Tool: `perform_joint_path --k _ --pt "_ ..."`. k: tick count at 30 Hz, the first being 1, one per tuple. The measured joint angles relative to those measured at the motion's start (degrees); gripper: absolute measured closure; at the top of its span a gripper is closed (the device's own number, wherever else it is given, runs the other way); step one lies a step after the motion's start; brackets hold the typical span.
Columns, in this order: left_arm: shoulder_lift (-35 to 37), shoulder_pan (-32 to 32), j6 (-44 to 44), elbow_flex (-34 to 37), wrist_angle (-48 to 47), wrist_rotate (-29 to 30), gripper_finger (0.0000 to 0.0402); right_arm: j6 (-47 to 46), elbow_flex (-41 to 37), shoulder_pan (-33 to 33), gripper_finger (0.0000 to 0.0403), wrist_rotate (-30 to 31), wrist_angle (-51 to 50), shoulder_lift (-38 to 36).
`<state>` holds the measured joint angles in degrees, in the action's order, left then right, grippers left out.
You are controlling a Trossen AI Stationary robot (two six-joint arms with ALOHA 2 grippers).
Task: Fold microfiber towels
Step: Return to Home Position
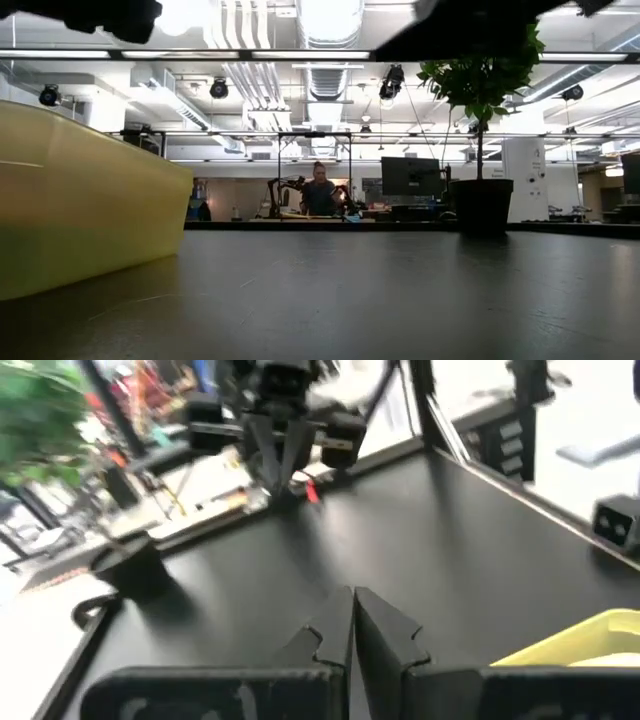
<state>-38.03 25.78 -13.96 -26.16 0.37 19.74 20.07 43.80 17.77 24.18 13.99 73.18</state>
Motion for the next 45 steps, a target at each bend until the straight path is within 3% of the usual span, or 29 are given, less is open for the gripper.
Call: perform_joint_path --k 8,15,22,27,35,38,45 --pt "21.2 -0.57 1.6 10.82 -0.49 0.07 0.0402 0.54 -17.1 -2.47 0.039 -0.08 6.82 -20.47" --pt "37.77 -0.57 9.42 13.69 -6.5 0.55 0.0402 1.18 -26.8 -2.72 0.039 -0.26 7.95 -35.95" --pt "32.49 -0.55 10.44 15.53 -7.25 1.26 0.0402 2.53 -33.84 -2.83 0.039 -0.13 7.26 -49.82" --pt "32.54 -0.55 10.67 17.15 -6.94 1.28 0.0402 4.7 -37.83 -2.81 0.039 -0.09 6.1 -58.63" --pt "35.65 -0.55 10.65 22.84 -3.63 1.31 0.0402 7.7 -37.48 -2.81 0.039 3.72 -8.14 -73.23" --pt "36.64 -0.55 10.59 23.66 -2.45 1.11 0.0402 5.45 -36.13 -2.81 0.0392 2.8 -12.66 -73.09" --pt "36.18 -0.57 10.15 24.16 -0.88 1.36 0.0402 4.88 -39.08 -2.81 0.0394 1.8 -11.77 -72.78"
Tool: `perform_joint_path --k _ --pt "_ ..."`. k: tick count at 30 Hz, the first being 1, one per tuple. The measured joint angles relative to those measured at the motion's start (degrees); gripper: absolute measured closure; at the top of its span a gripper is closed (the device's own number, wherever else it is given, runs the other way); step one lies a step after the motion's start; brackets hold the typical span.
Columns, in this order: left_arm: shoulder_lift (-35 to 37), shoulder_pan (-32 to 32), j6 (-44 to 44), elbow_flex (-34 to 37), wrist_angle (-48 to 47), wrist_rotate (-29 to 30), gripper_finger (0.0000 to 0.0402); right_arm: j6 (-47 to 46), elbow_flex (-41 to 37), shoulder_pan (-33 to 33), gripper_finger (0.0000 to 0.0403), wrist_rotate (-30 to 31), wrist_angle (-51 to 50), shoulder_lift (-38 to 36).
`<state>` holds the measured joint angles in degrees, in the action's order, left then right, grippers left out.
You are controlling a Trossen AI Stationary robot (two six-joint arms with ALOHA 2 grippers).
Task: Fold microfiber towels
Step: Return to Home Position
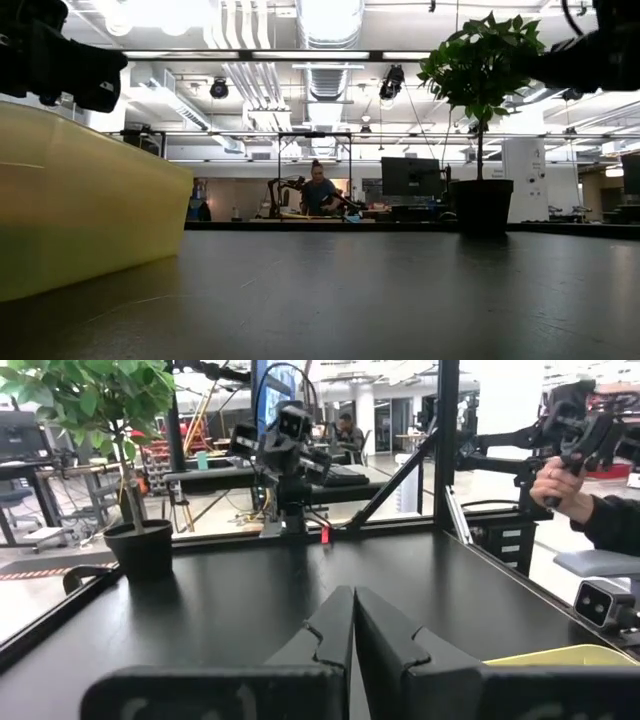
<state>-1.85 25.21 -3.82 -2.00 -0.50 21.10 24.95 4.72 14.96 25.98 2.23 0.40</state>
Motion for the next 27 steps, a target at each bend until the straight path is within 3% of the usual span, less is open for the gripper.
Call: perform_joint_path --k 5,12,19,27 --pt "-0.31 0.01 0.08 0.13 0.28 1.16 0.0402 -3.02 -3.32 -0.02 0.0394 1.19 0.47 -0.38" --pt "-0.74 -0.02 0.26 0.13 0.43 9.36 0.0402 -7.41 -3.63 -0.02 0.0394 2.38 0.71 0.05" --pt "-0.89 0.0 0.38 0.09 0.29 9.53 0.0402 -13.37 -3.63 -0.02 0.0394 5.8 0.54 0.45" --pt "-1.54 0.0 1.93 0.09 0.23 9.46 0.0402 -10.01 -3.63 -0.02 0.0394 5.99 0.38 2.56"
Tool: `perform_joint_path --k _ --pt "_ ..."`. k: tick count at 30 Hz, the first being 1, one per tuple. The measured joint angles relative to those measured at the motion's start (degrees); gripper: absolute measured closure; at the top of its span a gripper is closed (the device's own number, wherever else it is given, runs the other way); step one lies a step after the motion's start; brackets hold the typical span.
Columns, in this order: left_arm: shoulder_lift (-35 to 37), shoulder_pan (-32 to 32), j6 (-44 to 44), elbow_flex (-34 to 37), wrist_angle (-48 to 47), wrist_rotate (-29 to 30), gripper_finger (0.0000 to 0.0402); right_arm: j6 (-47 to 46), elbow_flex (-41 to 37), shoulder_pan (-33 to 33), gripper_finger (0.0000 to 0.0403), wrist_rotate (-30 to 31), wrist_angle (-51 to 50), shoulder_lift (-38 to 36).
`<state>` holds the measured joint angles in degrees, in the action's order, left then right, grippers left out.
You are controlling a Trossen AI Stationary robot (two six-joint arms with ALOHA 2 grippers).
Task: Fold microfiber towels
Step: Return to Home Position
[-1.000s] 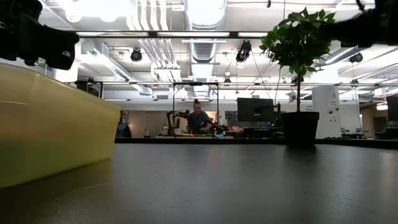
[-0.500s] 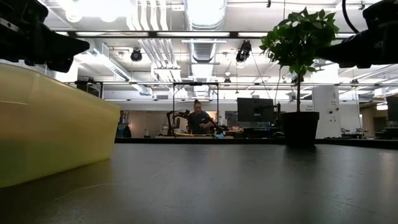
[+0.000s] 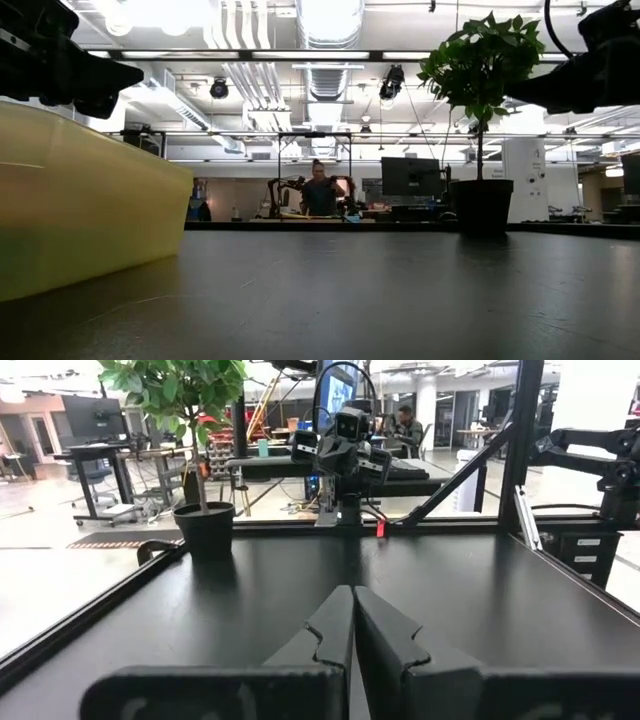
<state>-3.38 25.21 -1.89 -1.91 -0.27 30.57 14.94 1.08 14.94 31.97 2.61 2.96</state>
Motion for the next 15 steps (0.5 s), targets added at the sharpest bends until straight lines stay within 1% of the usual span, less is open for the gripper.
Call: perform_joint_path --k 4,15 --pt "0.09 0.0 0.0 0.0 -0.01 -0.04 0.0402 -1.33 0.0 0.01 0.0394 0.0 -0.04 0.41" --pt "0.05 0.0 0.0 0.2 1.44 -0.15 0.0402 -0.92 0.35 0.01 0.0394 -0.26 -0.57 0.46"
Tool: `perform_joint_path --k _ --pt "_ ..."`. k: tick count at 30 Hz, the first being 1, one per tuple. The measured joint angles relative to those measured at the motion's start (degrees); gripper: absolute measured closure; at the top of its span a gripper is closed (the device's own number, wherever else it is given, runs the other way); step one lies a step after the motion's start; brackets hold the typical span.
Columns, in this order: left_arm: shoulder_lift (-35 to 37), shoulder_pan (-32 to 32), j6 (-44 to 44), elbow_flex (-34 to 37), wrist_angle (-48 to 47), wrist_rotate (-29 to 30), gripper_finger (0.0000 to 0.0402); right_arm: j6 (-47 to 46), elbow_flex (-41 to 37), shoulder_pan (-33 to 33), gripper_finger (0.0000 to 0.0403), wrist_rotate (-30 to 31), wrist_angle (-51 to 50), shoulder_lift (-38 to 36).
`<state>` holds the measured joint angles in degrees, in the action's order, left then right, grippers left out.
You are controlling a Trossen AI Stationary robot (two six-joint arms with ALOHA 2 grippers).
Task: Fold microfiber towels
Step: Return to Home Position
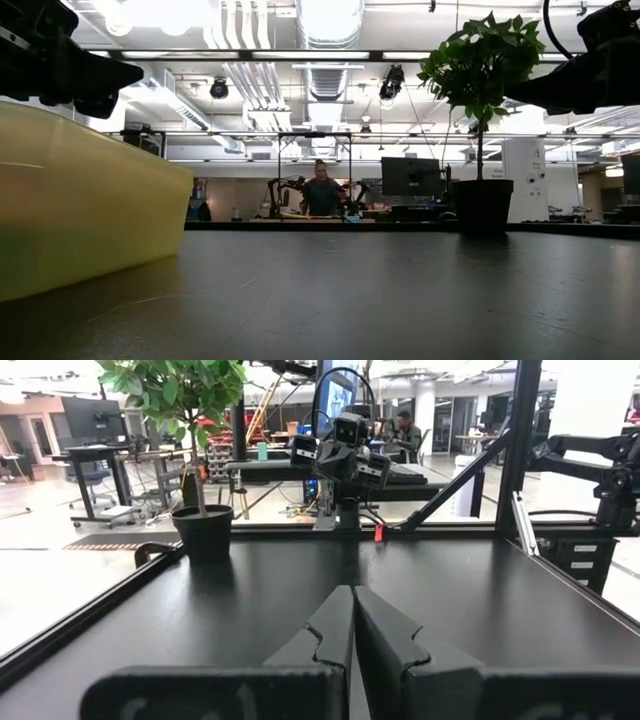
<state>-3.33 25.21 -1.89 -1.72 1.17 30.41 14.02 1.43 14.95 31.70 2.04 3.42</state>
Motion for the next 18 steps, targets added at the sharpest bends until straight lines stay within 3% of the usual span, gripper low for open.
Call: perform_joint_path --k 18 --pt "0.0 0.0 0.0 0.04 0.82 -0.07 0.0402 0.02 0.0 0.01 0.0394 -0.11 0.17 0.0"
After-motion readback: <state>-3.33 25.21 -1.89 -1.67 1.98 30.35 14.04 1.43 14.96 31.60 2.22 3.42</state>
